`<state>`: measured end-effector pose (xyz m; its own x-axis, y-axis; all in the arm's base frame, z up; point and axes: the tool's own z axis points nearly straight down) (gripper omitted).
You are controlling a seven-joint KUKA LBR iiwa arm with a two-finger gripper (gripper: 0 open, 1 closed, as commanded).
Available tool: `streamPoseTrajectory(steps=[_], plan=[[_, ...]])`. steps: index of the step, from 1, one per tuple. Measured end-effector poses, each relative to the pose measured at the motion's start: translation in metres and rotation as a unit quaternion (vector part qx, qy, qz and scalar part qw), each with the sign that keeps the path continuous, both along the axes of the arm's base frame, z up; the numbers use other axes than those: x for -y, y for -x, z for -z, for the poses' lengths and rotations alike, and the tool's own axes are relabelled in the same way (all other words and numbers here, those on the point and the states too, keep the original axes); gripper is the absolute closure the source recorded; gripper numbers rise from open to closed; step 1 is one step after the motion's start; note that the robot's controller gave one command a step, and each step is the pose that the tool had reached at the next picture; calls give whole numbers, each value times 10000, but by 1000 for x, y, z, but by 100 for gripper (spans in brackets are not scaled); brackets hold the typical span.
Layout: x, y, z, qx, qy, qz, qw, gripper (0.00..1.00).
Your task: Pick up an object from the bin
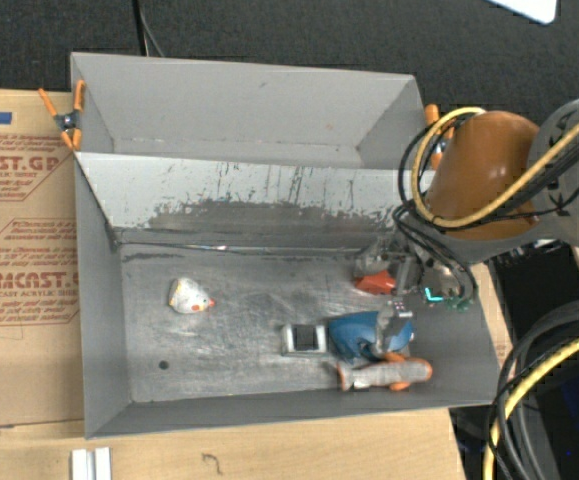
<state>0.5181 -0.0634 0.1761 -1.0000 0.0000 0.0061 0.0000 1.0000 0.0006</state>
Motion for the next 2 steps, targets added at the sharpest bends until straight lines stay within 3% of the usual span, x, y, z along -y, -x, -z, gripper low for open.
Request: streamPoseTrajectory(steps=[2], plan=[[0,-2,-3,46,5,-4,10000,0]])
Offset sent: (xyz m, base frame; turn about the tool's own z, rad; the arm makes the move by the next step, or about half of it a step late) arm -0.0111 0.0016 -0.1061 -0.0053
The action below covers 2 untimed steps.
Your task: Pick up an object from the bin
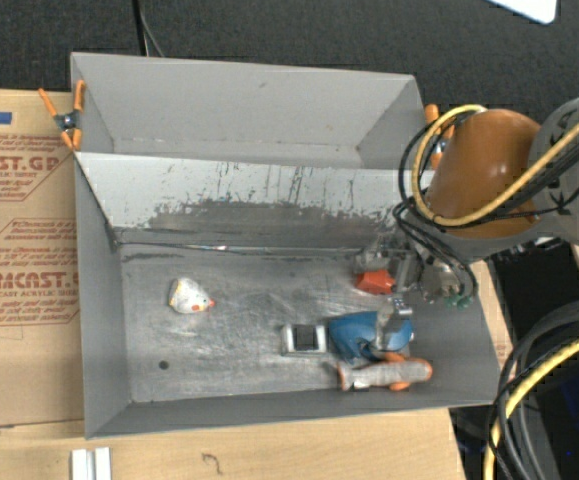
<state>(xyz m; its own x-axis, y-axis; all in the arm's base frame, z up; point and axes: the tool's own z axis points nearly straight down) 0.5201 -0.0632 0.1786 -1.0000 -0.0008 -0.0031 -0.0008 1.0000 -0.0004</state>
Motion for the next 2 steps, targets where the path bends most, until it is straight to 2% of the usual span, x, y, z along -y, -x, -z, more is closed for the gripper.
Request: streamPoseTrajectory(steps=[1,2], plan=[[-1,1,55,-15,-2,-130,9999,0],[-9,0,102,-16,-6,-741,9972,0]])
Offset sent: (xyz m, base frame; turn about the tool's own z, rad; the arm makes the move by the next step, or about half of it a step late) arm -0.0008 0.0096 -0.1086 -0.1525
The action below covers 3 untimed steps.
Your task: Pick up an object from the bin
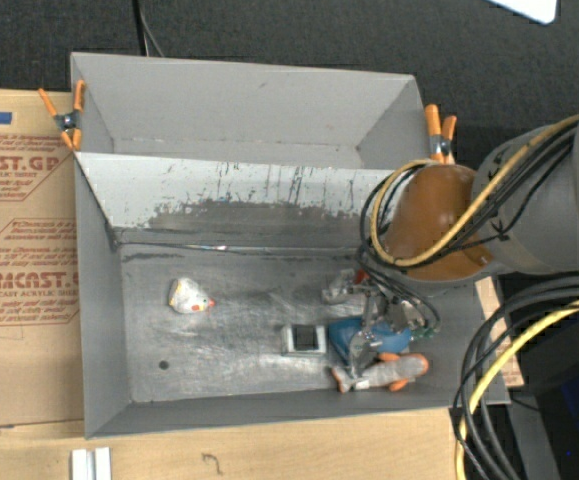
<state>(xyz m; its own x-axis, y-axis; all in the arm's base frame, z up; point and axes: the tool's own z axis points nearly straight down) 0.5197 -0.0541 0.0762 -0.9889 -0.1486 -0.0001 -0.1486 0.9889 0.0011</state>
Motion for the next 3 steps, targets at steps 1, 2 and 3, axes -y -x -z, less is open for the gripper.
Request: streamPoseTrajectory(steps=[1,2,3], plan=[[0,-4,10,67,-13,1003,9949,100],[1,1,6,3,-3,1331,9911,0],[1,-1,5,38,2,1332,9911,100]])
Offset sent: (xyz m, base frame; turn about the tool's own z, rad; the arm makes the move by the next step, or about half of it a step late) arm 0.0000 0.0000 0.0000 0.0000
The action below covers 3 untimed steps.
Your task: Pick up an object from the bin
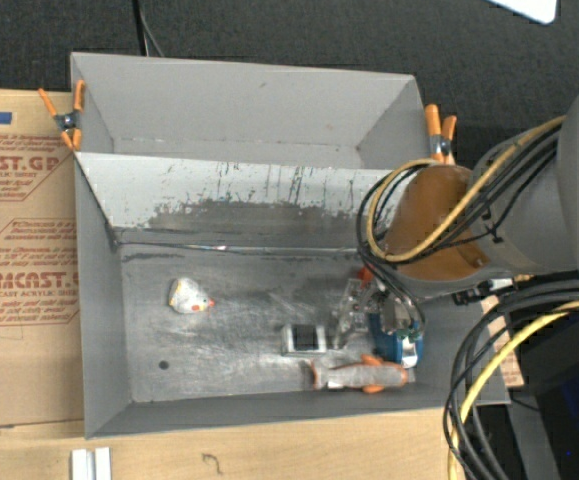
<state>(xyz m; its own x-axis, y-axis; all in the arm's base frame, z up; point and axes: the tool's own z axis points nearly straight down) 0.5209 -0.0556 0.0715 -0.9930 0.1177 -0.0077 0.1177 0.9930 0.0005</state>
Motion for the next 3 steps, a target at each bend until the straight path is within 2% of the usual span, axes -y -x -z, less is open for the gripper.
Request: streamPoseTrajectory(steps=[1,2,3], plan=[[0,1,1,-19,-2,-2,10000,0],[0,1,1,-18,-1,-1,10000,0],[-125,7,-1,2,-3,-1155,9933,100]])
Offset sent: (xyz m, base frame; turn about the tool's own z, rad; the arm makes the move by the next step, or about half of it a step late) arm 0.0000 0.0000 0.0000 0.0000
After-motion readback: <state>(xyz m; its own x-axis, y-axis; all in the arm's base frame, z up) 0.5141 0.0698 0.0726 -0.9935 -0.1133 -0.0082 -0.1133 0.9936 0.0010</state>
